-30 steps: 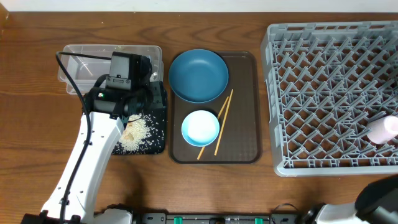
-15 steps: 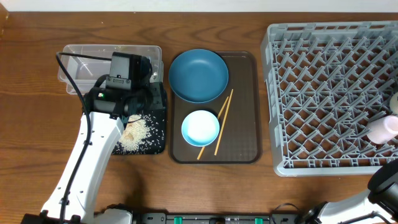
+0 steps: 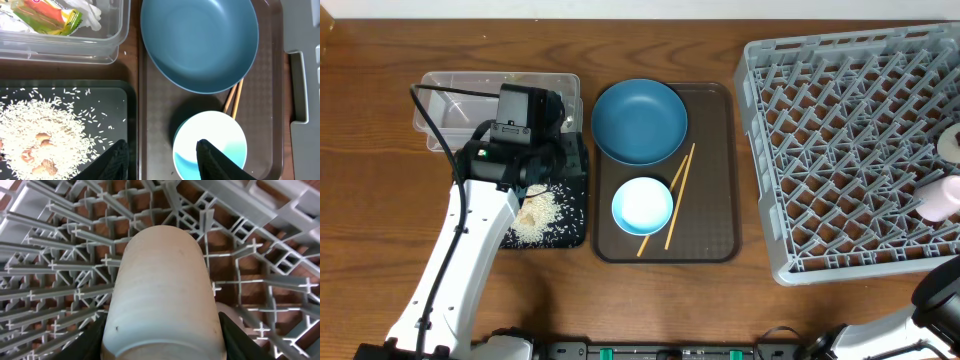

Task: Sort waste into correct bins and load items into the dishwasher rack
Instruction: 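Carry the white cup with the right gripper into the dish rack, then lower the white cup upside down into the rack's right side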

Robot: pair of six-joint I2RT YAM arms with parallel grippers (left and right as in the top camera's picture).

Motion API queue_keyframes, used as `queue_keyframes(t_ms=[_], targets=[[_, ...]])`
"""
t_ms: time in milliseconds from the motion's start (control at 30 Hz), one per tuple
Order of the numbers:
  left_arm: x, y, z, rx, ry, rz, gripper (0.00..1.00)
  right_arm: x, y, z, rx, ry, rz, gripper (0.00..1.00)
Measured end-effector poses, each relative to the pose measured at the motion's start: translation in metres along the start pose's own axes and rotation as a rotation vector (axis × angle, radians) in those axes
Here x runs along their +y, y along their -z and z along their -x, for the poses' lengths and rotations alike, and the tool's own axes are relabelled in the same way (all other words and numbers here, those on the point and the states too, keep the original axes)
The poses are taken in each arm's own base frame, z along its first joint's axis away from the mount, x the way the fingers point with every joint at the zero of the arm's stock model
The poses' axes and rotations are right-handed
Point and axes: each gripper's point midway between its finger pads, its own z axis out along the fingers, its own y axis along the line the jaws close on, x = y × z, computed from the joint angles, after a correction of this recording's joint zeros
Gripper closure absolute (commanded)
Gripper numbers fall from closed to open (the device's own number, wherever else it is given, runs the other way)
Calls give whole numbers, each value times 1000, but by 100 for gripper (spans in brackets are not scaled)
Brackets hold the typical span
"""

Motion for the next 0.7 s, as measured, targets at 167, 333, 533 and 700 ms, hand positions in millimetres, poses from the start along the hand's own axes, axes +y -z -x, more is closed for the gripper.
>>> queue_keyframes(t_ms=[167,333,533,700], targets=[[0,0,-1,2,1,1,53,1,0,0,-1,-2,8,99],[1,0,-2,8,2,3,53,2,0,1,-4,-1,8,99],[1,0,-2,10,2,3,53,-4,0,7,-32,4,-28,99],[1,0,-2,10,2,3,53,-7,-5,9,-33,4,-43,99]])
